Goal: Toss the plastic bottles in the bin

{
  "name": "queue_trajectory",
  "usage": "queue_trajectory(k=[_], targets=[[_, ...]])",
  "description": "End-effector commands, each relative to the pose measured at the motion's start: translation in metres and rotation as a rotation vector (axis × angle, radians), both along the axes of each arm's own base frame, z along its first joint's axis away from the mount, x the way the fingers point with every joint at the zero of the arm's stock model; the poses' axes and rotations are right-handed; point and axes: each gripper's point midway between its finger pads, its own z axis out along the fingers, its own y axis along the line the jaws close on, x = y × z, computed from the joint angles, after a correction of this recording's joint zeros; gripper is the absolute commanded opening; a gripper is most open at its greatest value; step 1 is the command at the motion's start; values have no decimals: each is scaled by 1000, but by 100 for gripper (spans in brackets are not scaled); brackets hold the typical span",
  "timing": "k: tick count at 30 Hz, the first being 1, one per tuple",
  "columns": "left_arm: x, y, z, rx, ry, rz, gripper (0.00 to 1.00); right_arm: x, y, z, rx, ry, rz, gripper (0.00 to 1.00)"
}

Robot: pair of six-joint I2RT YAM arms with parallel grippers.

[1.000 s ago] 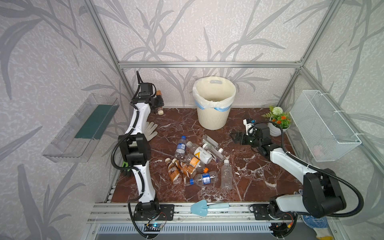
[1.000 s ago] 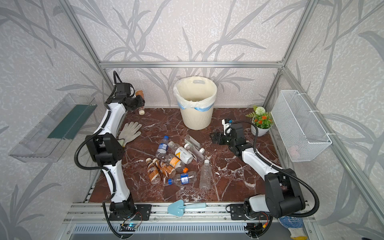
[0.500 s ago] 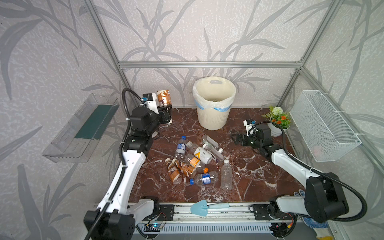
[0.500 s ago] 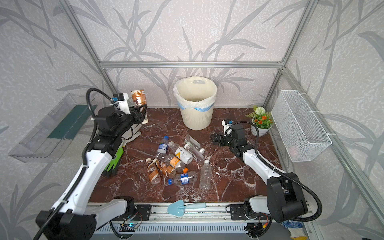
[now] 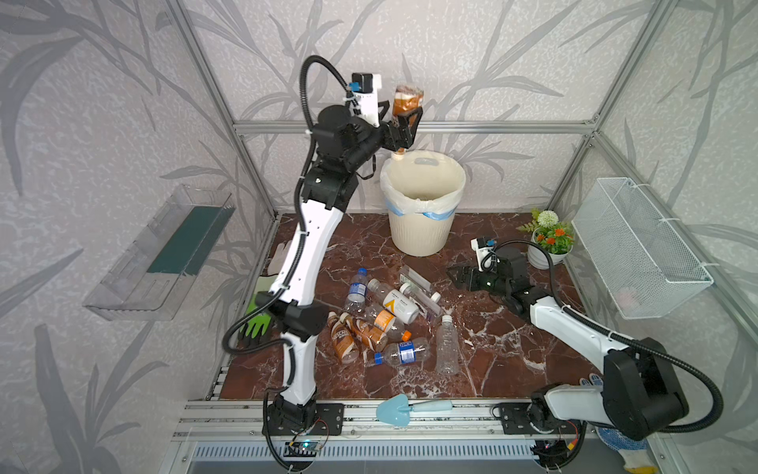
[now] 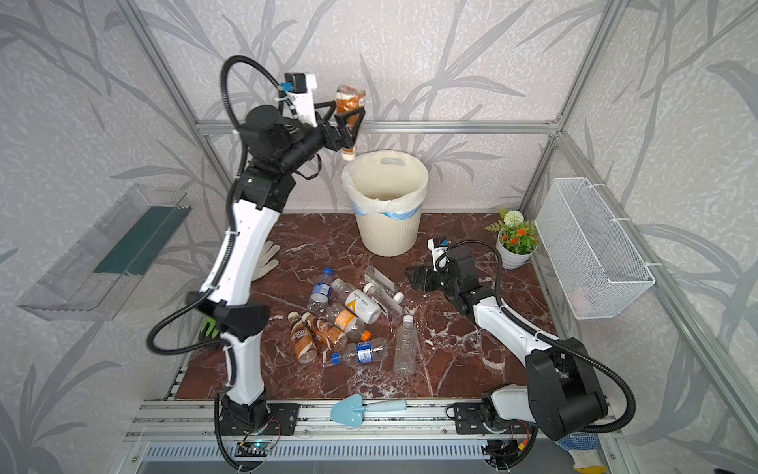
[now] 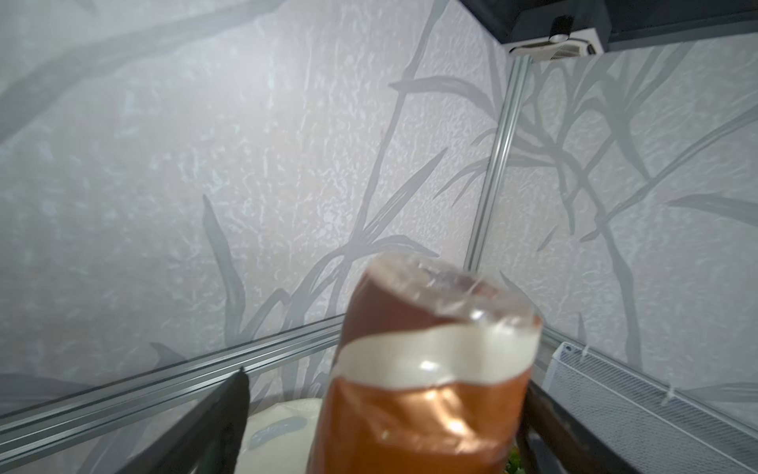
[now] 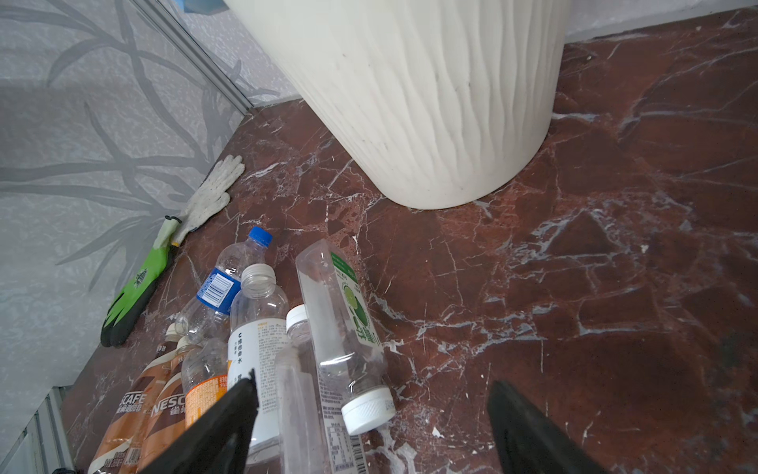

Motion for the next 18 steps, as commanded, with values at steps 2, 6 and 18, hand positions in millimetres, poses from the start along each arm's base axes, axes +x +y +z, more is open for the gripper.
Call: queue_trajectory(k=[2, 6, 18], targets=[[-11, 10, -50, 110, 238, 12, 99, -12, -6, -2, -15, -8, -10, 89], [-47, 45, -39, 200, 223, 135, 99, -15, -6, -6, -31, -1, 1, 88], [-131, 199, -163, 297, 438, 605, 99, -24, 37, -16, -228, 1, 232, 90]])
